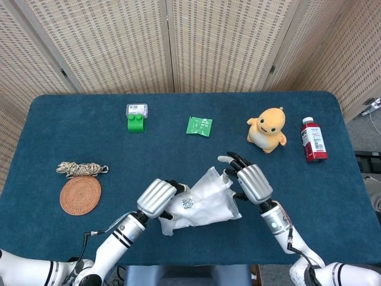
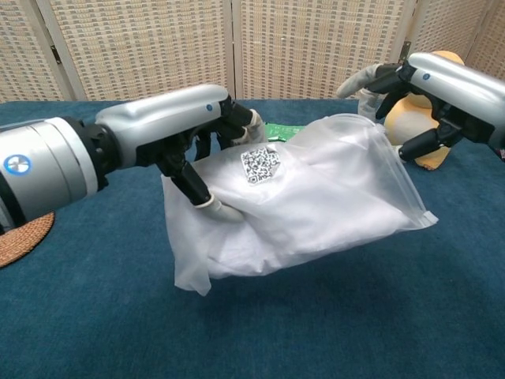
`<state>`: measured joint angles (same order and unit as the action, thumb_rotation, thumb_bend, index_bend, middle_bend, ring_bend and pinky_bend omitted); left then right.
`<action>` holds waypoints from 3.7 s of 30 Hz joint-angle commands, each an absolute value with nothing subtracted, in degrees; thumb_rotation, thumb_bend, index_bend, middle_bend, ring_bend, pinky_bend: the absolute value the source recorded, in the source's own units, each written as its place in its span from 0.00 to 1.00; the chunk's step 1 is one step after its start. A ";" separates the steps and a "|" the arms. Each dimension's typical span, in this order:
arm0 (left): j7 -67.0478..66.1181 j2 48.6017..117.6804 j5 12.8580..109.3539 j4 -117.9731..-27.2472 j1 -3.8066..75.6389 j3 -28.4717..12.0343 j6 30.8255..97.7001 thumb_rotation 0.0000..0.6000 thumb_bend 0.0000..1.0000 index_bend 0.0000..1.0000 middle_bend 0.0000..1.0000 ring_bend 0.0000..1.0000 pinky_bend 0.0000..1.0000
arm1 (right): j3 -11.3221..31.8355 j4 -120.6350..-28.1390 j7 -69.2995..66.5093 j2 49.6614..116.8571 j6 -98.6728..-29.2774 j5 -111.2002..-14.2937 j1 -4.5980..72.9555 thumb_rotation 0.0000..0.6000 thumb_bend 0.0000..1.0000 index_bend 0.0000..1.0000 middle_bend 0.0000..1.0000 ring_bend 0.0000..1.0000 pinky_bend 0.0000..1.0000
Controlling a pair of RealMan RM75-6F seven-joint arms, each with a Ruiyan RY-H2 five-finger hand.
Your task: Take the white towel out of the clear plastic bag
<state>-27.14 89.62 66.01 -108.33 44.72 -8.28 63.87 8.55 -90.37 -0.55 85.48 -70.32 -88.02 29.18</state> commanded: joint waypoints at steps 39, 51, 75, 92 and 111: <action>-24.87 90.96 83.43 -97.52 39.46 -0.29 70.71 1.00 0.04 0.31 0.39 0.45 0.64 | 12.74 -81.30 -0.68 88.47 -63.58 -77.82 34.79 1.00 0.56 0.73 0.23 0.10 0.33; -24.64 93.03 87.68 -93.25 39.43 0.54 68.00 1.00 0.04 0.39 0.59 0.58 0.72 | 11.60 -78.05 -0.78 89.62 -61.12 -74.52 34.30 1.00 0.57 0.73 0.23 0.10 0.33; -29.52 98.75 92.18 -85.39 41.73 0.00 62.60 1.00 0.04 0.42 0.86 0.79 0.89 | 11.68 -76.60 -3.20 90.00 -61.42 -74.77 34.14 1.00 0.57 0.73 0.23 0.10 0.33; -22.75 100.09 100.01 -81.05 41.00 1.76 68.03 1.00 0.04 0.39 0.44 0.62 0.85 | 11.31 -75.88 -3.73 90.52 -61.35 -74.85 33.89 1.00 0.57 0.73 0.23 0.10 0.33; -26.82 102.14 98.69 -79.57 40.56 1.45 64.33 1.00 0.04 0.44 0.38 0.60 0.84 | 11.29 -75.82 -3.89 90.54 -61.26 -74.75 33.69 1.00 0.57 0.73 0.23 0.10 0.33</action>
<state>-25.99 101.90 99.15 -79.77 40.65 1.71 64.88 11.29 -75.83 -3.88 90.54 -61.26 -74.75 33.69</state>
